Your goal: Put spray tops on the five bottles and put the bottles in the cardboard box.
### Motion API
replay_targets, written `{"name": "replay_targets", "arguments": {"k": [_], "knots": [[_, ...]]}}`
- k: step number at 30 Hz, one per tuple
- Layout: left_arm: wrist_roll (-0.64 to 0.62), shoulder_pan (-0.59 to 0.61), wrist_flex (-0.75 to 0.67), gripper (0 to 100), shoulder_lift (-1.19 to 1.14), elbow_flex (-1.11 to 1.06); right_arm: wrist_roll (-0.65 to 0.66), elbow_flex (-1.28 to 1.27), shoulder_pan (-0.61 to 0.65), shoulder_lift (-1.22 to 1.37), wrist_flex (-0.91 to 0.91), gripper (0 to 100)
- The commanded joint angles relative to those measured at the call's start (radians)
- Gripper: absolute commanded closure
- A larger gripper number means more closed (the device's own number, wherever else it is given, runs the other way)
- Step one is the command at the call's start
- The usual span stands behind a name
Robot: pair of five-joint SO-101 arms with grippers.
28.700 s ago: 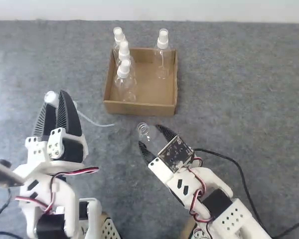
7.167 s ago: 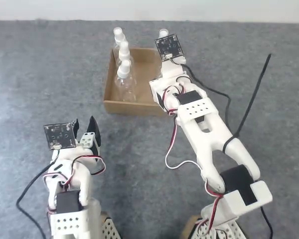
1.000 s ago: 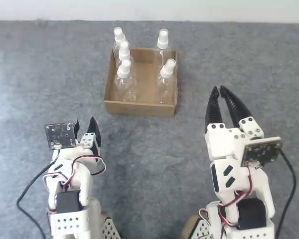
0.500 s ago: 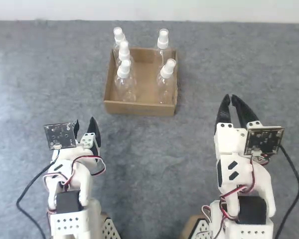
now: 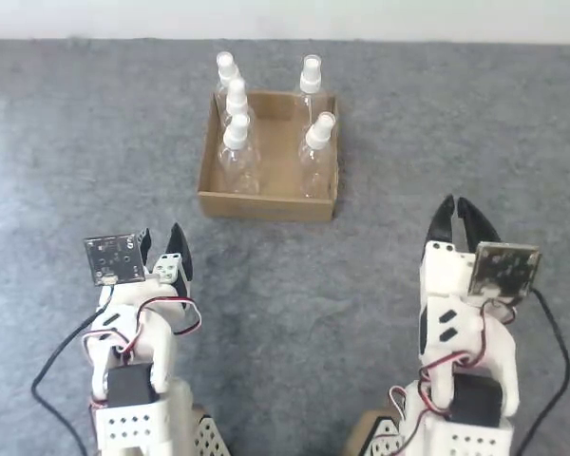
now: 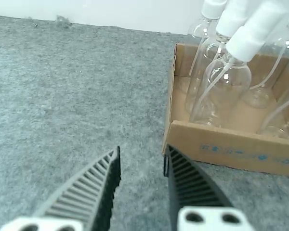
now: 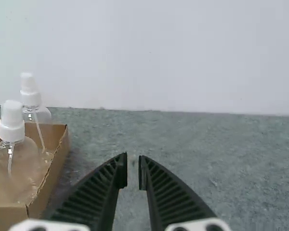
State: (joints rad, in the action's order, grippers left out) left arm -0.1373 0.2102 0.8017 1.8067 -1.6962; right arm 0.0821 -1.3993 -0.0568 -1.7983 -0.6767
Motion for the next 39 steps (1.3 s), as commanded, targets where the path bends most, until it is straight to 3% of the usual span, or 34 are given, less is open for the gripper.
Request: {"name": "replay_targets", "arguments": {"k": [1, 30, 39], "knots": [[0.006, -0.003, 0.006, 86, 0.014, 0.012, 0.038, -0.009, 0.002, -0.01, 0.004, 99.2], [0.006, -0.005, 0.008, 86, 0.014, 0.012, 0.046, -0.284, 0.004, -0.013, -0.005, 99.0], [0.006, -0.005, 0.008, 86, 0.014, 0.012, 0.046, -0.284, 0.143, -0.016, -0.229, 99.1]]}}
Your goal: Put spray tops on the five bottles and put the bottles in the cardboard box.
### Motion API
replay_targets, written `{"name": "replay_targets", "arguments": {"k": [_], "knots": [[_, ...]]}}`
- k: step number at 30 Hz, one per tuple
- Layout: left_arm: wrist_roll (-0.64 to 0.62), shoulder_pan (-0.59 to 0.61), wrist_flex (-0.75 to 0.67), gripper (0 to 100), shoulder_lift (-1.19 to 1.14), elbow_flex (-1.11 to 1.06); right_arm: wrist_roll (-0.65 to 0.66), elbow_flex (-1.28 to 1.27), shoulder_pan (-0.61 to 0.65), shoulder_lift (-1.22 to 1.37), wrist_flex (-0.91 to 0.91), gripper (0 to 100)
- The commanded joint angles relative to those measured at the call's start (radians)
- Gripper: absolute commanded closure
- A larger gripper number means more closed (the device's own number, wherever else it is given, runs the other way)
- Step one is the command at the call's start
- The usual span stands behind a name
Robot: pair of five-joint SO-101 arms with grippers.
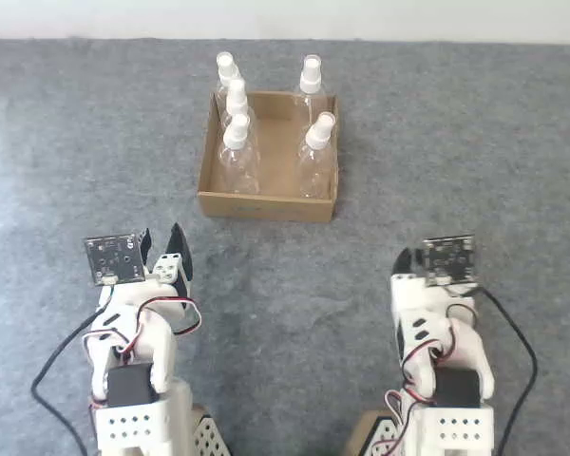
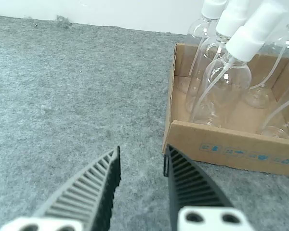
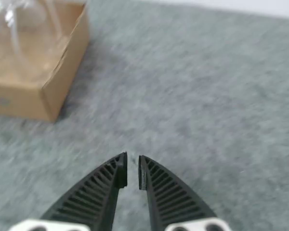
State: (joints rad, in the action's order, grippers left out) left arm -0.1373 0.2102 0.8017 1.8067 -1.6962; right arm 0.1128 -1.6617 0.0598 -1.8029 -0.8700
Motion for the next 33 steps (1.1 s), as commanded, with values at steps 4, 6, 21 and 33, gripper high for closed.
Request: {"name": "replay_targets", "arguments": {"k": [4, 6, 21, 33], "knots": [[0.006, -0.005, 0.008, 86, 0.014, 0.012, 0.015, -0.021, 0.022, -0.008, -0.042, 99.1], [0.006, -0.005, 0.009, 86, 0.014, 0.012, 0.015, -0.021, 0.022, -0.008, -0.056, 99.1], [0.006, -0.005, 0.094, 86, 0.012, 0.012, 0.015, -0.021, 0.022, -0.01, -0.325, 99.1], [0.008, -0.002, 0.377, 86, 0.012, 0.012, 0.015, -0.021, 0.022, -0.012, -0.44, 99.1]]}}
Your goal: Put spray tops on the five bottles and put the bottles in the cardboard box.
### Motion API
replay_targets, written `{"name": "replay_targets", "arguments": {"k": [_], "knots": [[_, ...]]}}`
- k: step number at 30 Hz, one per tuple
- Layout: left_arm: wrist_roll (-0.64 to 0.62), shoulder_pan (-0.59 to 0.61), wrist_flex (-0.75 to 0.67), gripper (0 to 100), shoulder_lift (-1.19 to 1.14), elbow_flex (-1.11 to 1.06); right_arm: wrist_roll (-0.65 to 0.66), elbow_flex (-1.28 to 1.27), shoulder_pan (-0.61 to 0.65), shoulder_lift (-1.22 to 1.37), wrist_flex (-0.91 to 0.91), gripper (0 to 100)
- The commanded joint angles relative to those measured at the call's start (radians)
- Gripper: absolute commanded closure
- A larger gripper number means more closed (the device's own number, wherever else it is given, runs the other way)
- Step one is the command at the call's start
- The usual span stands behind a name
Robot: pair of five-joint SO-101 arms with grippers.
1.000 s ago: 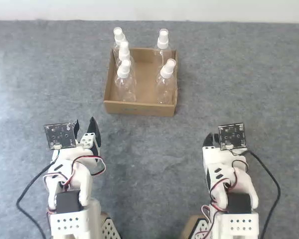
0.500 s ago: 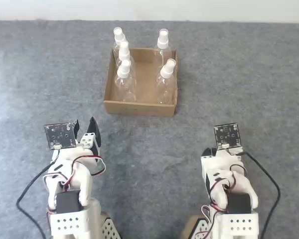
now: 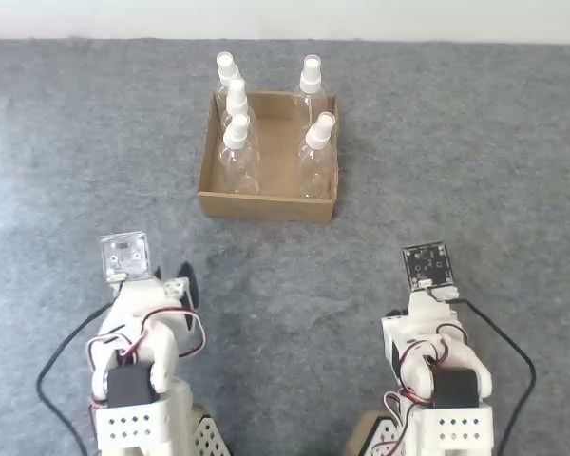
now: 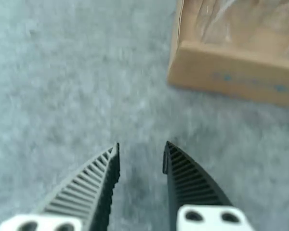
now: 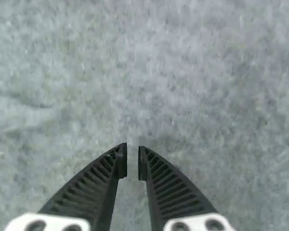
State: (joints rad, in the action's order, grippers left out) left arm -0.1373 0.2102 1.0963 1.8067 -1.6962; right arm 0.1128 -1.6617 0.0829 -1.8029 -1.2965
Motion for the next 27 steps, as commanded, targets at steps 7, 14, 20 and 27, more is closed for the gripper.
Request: {"name": "replay_targets", "arguments": {"k": [7, 14, 20, 27], "knots": [[0.0, 0.005, 0.164, 86, 0.015, 0.012, 0.015, -0.021, -0.001, -0.012, -0.013, 99.1], [-0.158, 0.003, 0.166, 86, 0.015, 0.012, 0.015, -0.021, -0.001, -0.012, -0.013, 99.1], [-0.204, 0.003, 0.166, 86, 0.015, 0.012, 0.015, -0.021, -0.001, -0.012, -0.013, 99.1], [-0.203, 0.002, 0.164, 90, 0.015, 0.012, 0.015, -0.021, -0.001, -0.012, -0.013, 99.1]]}}
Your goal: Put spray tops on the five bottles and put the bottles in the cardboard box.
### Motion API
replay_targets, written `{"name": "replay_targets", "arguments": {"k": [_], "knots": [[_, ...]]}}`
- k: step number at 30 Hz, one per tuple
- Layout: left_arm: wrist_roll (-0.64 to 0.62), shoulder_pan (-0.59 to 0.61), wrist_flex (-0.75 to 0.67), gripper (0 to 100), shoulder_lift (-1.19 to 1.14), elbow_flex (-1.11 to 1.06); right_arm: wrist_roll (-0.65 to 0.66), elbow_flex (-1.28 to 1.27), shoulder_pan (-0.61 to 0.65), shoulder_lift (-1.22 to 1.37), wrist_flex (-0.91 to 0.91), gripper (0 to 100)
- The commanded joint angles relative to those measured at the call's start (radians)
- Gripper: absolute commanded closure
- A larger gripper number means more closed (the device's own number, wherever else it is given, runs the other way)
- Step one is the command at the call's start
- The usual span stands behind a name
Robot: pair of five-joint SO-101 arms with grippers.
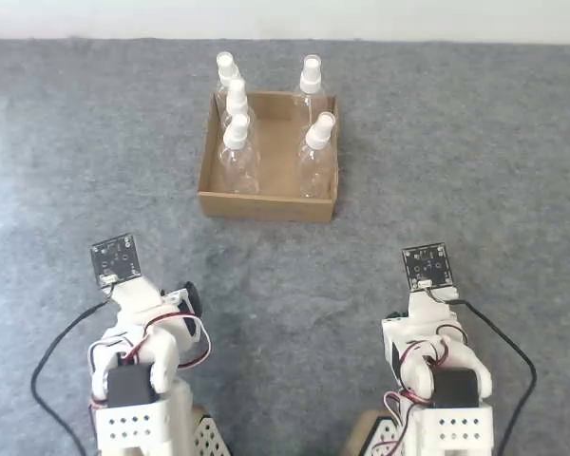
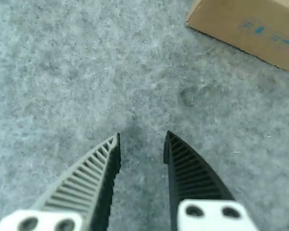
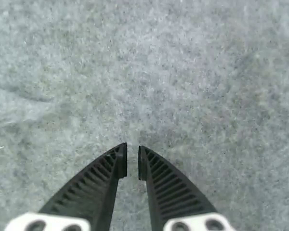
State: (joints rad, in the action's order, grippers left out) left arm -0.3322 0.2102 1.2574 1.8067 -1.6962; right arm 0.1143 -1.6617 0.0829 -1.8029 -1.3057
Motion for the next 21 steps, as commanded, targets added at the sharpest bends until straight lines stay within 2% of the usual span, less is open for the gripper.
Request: {"name": "replay_targets", "arguments": {"k": [1, 3, 21], "knots": [[-0.008, 0.0, 0.003, 93, 0.015, 0.012, 0.014, -0.021, -0.001, -0.012, -0.004, 99.1], [-0.006, 0.003, -0.002, 99, 0.015, 0.012, 0.014, -0.021, -0.001, -0.012, -0.004, 99.1], [-0.008, 0.003, 0.003, 98, 0.014, 0.012, 0.014, -0.021, 0.002, -0.012, -0.004, 99.1]]}}
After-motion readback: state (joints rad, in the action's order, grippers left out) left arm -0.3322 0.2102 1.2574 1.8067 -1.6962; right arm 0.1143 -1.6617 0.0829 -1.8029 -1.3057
